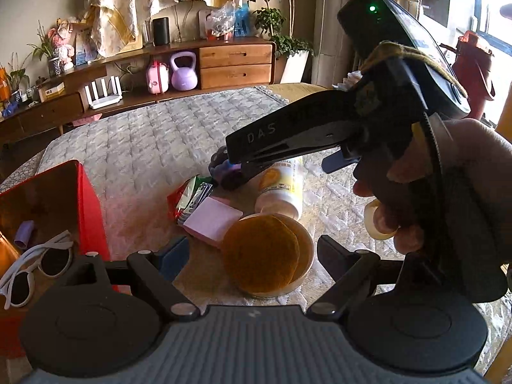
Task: Organize rigid objects
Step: 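Grasp the white DHA bottle with the right tool while the left tool moves toward the orange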
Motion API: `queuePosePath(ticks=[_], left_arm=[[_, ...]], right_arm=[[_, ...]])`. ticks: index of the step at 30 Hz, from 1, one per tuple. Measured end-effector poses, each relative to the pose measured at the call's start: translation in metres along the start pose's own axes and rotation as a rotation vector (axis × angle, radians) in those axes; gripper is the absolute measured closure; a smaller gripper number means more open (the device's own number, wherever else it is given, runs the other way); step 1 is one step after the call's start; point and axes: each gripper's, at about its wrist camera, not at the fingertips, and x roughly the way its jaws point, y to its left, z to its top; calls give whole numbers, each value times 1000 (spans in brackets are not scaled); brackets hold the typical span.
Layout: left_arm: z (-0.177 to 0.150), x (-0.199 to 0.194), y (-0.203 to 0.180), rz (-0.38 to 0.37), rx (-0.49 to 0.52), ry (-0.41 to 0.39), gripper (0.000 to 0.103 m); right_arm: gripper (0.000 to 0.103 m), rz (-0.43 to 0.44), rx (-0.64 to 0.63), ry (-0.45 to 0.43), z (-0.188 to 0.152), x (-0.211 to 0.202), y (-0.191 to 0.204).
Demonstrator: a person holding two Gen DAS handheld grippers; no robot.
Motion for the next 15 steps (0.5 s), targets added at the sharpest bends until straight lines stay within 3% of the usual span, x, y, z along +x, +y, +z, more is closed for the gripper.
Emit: queuePosePath(ticks=[11,15], left_arm=[[0,9,2,12,9,11,17],[-1,10,0,9,29,13,29]], right_arm=[[35,10,33,22,-4,11,-5],[42,23,45,29,-5,11,-4]])
